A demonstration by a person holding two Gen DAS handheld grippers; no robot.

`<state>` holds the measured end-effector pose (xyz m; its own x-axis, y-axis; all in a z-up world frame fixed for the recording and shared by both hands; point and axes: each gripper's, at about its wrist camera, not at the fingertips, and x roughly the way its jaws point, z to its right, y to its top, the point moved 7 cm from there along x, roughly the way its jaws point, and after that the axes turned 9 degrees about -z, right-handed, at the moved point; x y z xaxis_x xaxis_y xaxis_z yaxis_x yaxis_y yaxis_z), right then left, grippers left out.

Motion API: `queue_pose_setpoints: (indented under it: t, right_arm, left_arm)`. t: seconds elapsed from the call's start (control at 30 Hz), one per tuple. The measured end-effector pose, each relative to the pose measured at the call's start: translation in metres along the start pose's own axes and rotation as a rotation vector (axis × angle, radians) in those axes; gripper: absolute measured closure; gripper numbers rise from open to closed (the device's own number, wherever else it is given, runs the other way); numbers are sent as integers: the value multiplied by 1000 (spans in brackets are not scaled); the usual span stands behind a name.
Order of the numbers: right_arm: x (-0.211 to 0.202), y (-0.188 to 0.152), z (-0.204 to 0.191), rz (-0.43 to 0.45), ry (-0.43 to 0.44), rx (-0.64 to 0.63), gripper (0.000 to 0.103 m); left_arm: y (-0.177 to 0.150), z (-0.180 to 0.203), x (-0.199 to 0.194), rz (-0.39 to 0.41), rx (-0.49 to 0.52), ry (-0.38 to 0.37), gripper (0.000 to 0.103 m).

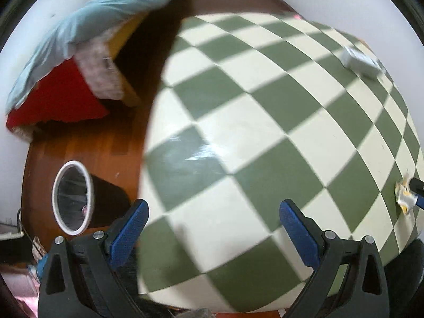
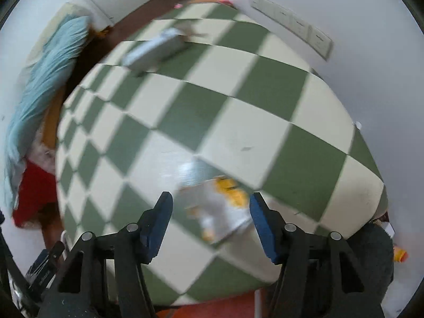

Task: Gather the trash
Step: 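Grasp the crumpled snack wrapper with the right tool while the left tool grasps the white milk carton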

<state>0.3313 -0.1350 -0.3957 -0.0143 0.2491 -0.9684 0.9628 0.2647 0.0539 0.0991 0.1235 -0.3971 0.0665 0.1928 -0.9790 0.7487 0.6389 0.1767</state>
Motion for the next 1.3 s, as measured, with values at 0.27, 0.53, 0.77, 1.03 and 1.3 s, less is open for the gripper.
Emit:
queue_pose_setpoints:
  t: [0.27, 0.53, 0.77, 1.03, 1.3]
  right_arm:
    - [21, -7, -20, 21, -67, -98, 47]
    - [11, -14, -30, 64, -77, -134, 55]
    - [-10, 21, -7, 95, -17, -35, 54]
    - [-13, 109, 27, 104, 10, 113, 54]
    - [-3, 171, 36, 86, -2, 152, 54]
  left_arm:
    - [-2, 31, 16, -43, 68, 2, 2]
    - [2, 45, 22, -57, 110, 13, 2]
    - [56, 116, 2, 12, 339, -10, 2]
    - [172, 229, -20, 138, 700, 67, 2]
    - [224, 292, 4, 90, 941, 90, 3]
